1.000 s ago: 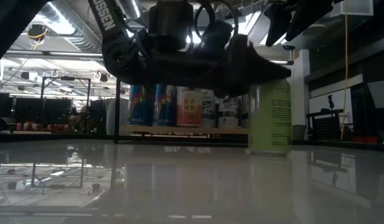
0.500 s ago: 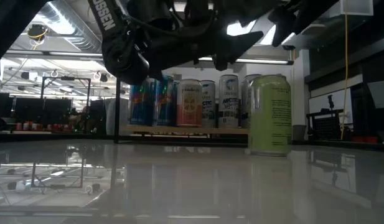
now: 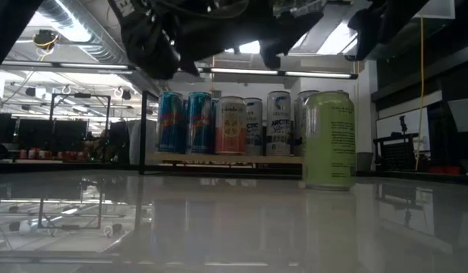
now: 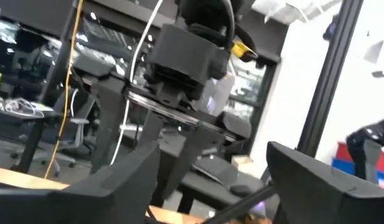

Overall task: Place canned beverage on shelf
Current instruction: Put the green soda can on the shelf

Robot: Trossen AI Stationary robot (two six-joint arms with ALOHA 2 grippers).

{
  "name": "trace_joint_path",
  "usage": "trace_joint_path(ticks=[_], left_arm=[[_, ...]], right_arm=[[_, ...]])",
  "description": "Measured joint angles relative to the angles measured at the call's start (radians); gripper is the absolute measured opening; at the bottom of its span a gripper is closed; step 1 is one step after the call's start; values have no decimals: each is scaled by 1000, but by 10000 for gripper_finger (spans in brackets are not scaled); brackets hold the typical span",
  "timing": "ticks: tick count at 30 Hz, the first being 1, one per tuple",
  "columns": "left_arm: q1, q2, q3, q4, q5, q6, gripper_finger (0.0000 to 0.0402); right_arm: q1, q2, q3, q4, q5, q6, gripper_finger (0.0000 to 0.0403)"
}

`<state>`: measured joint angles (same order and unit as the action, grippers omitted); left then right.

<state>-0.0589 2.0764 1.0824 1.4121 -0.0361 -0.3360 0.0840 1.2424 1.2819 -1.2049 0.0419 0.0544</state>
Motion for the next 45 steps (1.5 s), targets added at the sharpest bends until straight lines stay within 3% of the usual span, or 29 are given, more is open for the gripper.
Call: trace_joint_path(ticks=[5, 13, 20, 23, 28, 45], left_arm=[[5, -102, 0, -249, 63, 5, 232], [-1, -280, 0, -760, 112, 5, 125], [-59, -326, -1, -1081, 163, -2, 33], [-95, -296, 1, -1094, 118, 3, 7], [-127, -247, 0, -1100, -8, 3, 8], [-120, -166, 0, -1056, -159, -2, 2]], right_arm=[[51, -99, -114, 83, 93, 77, 312], [80, -336, -524, 470, 107, 238, 312], [79, -369, -734, 745, 183, 264, 312], [79, -350, -765, 789, 268, 264, 312], [79, -317, -774, 804, 361, 264, 312], [79, -145, -774, 982, 316, 315, 312]])
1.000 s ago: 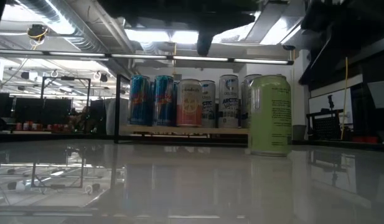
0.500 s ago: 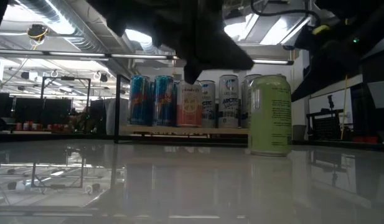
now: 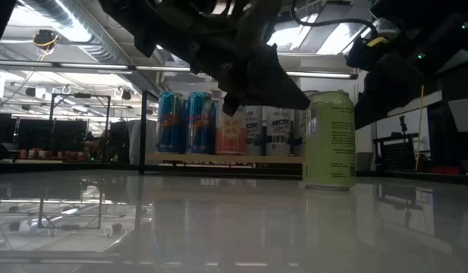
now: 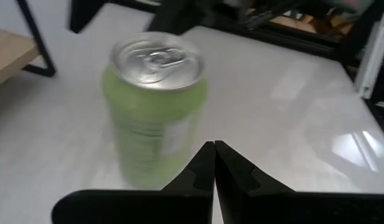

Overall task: Place canned beverage on shelf
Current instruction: Put the green soda can on the shelf

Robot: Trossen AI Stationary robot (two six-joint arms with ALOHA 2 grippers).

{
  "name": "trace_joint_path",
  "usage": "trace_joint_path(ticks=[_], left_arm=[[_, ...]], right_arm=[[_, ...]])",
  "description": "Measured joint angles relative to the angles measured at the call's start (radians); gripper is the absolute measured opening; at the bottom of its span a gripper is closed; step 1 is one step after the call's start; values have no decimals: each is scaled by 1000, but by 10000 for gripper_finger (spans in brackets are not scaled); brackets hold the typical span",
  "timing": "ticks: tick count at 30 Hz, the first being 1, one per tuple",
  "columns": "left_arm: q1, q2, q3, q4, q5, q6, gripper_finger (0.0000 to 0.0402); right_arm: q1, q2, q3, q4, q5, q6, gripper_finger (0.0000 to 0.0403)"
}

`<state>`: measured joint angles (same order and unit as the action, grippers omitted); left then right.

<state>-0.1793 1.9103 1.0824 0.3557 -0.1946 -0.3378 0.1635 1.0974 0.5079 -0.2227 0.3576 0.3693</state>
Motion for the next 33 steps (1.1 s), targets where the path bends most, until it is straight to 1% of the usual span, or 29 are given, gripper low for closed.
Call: trace_joint_path(ticks=[4, 14, 21, 24, 33], left_arm=[[16, 3, 0, 1, -7, 0, 1], [62, 2, 0, 0, -6, 0, 0], [96, 2, 0, 0, -59, 7, 0], [108, 2, 0, 2, -99, 7, 0], [121, 1, 0, -7, -106, 8, 0]], right_arm=[[0, 14, 0, 48, -43, 1, 312], [0, 13, 0, 41, -122, 0, 312], [2, 14, 0, 55, -202, -2, 312], [1, 13, 0, 62, -235, -4, 312], [1, 8, 0, 28, -248, -7, 312]])
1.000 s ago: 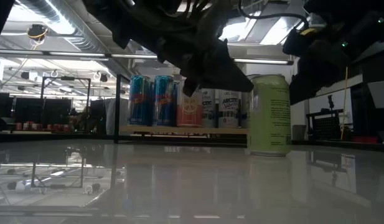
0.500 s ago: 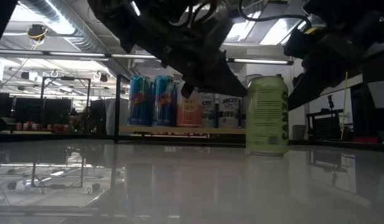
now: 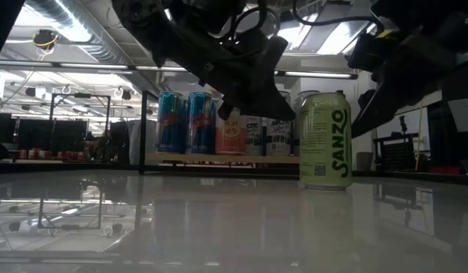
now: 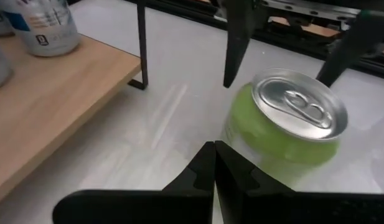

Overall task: Place canned beverage on shelf
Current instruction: Put the green soda can on the shelf

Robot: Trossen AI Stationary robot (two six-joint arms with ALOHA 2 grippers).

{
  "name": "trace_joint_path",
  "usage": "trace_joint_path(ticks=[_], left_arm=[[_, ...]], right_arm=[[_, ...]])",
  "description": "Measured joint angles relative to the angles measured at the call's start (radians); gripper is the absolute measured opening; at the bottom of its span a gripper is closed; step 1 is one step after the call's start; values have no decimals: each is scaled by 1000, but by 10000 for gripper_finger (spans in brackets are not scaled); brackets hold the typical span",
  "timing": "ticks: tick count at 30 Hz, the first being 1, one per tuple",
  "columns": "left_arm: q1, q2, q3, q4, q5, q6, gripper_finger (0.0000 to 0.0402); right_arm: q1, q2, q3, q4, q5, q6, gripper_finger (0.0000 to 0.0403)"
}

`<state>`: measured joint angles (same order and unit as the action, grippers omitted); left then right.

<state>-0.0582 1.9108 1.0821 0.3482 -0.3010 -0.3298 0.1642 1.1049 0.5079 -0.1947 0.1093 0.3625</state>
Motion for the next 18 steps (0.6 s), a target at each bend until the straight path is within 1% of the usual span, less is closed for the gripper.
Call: trace_joint_path(ticks=[5, 8, 11, 15, 18], left_arm=[[1, -19, 0, -15, 1, 0, 0], [-5, -40, 0, -38, 34, 0, 0], [-19, -58, 1, -70, 81, 0, 0], [-46, -63, 2, -84, 139, -2, 0], [-72, -66, 2, -79, 173, -9, 0]], right_arm=[[0, -38, 25, -80, 1, -12, 312], [0, -57, 62, -139, 16, -53, 312], [0, -58, 91, -171, 83, -69, 312], [-1, -54, 92, -173, 181, -87, 312], [-1, -38, 92, -177, 215, -88, 312]])
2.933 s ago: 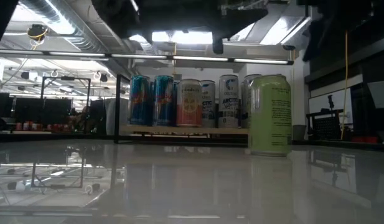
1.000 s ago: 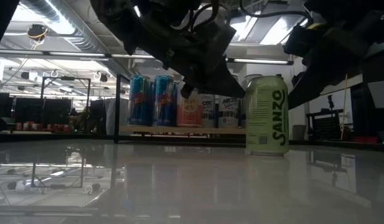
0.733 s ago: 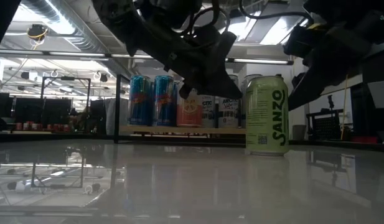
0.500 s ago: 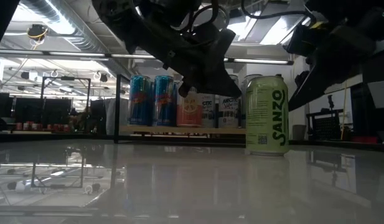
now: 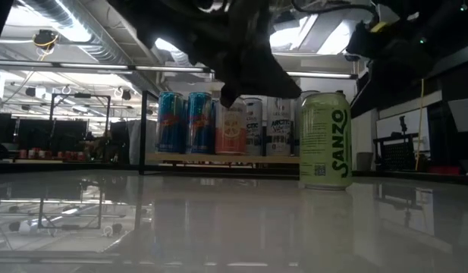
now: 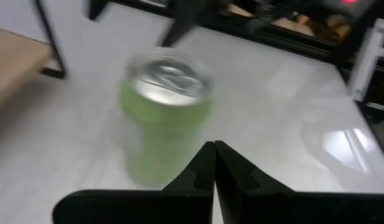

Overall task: Place canned beverage on shelf
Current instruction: Put the green soda can on the shelf

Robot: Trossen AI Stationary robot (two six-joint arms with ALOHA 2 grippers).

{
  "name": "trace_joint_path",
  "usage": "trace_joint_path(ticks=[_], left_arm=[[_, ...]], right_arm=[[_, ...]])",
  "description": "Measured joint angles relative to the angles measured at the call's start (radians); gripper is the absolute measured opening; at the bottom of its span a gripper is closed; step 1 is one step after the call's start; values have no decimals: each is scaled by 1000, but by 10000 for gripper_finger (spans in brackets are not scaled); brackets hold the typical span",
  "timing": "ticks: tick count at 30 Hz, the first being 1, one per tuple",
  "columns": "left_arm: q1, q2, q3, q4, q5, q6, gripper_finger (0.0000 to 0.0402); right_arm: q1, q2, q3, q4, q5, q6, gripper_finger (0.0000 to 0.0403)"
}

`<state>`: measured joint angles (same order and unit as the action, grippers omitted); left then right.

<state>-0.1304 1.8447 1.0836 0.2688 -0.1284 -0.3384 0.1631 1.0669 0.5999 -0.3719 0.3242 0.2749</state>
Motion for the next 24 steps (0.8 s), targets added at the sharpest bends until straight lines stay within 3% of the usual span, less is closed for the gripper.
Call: trace_joint_path(ticks=[11, 24], left_arm=[[-57, 0, 0, 18, -140, -26, 0], [-5, 0, 0, 14, -143, -26, 0]], right_arm=[[0, 60, 1, 54, 5, 0, 312], [1, 82, 0, 131, -90, -2, 312]])
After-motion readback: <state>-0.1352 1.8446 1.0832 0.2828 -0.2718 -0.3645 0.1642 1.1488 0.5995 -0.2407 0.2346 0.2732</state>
